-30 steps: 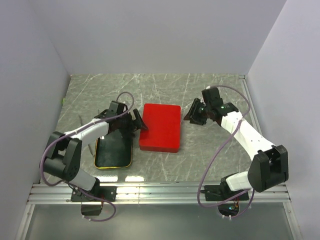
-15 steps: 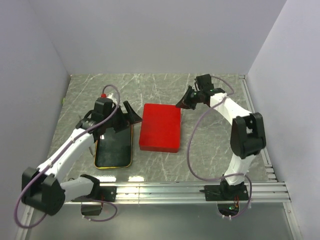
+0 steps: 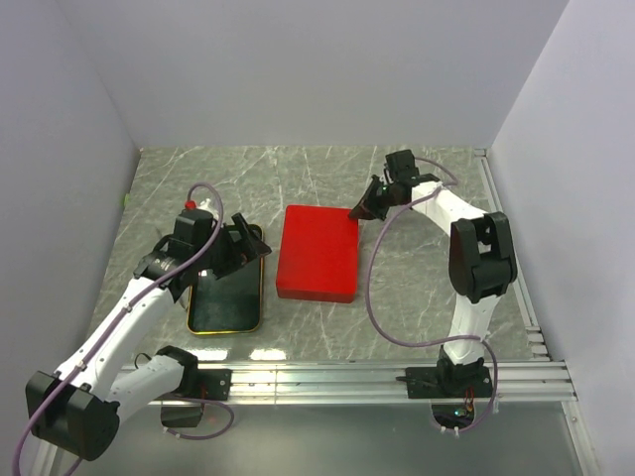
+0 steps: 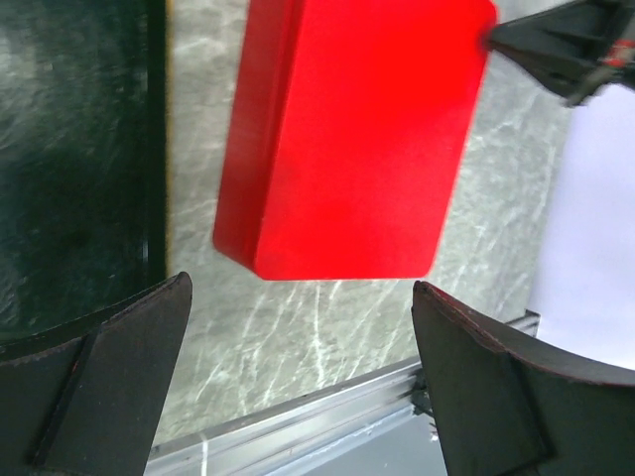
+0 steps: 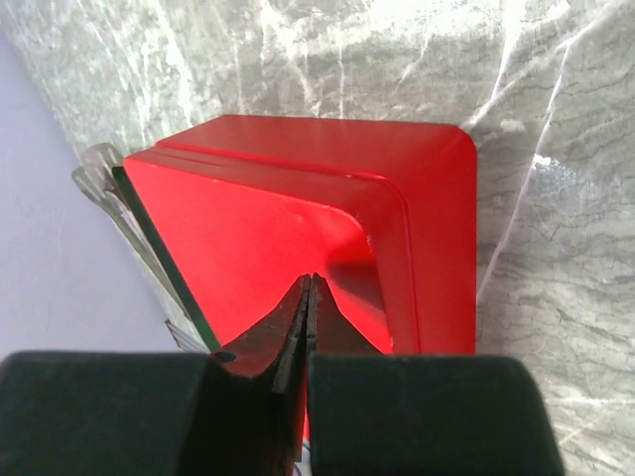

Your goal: Pack the cookies

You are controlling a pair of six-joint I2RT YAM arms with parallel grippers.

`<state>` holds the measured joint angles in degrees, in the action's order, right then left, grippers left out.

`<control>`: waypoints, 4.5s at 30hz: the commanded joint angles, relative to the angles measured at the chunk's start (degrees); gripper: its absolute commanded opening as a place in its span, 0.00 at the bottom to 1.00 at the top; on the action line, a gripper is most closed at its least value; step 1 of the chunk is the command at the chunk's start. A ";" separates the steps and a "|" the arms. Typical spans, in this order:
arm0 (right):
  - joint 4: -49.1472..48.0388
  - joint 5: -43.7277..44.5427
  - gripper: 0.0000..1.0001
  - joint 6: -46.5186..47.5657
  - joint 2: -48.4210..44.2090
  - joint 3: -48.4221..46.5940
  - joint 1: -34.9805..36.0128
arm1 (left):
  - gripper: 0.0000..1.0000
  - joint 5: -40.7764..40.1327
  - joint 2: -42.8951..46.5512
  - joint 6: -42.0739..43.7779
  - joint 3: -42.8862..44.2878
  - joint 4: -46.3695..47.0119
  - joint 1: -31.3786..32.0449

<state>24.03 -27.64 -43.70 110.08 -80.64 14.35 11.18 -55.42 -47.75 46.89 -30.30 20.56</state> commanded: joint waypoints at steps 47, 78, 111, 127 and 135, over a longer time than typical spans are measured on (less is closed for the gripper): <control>32.74 3.99 0.68 13.20 -68.42 9.01 -1.17 | 0.99 -47.59 11.49 27.62 -37.39 62.32 -7.18; 11.91 35.00 0.99 25.16 -65.44 21.32 -0.64 | 0.99 -20.85 -28.09 38.34 -32.83 99.50 -19.41; -71.84 34.67 1.00 32.10 -44.16 64.64 -16.90 | 0.99 -20.58 -28.25 38.43 -32.57 99.56 -19.41; -87.49 26.14 1.00 37.98 -36.86 68.22 -16.19 | 0.99 -20.67 -28.17 38.43 -32.66 99.82 -19.33; -87.24 29.40 1.00 39.49 -35.81 68.25 -13.03 | 0.99 -20.76 -28.17 38.43 -32.66 99.83 -19.33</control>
<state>-60.38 1.39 -5.91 74.83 -10.55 0.99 -10.33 -84.58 -10.09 13.19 66.59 1.41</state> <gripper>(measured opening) 0.996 0.995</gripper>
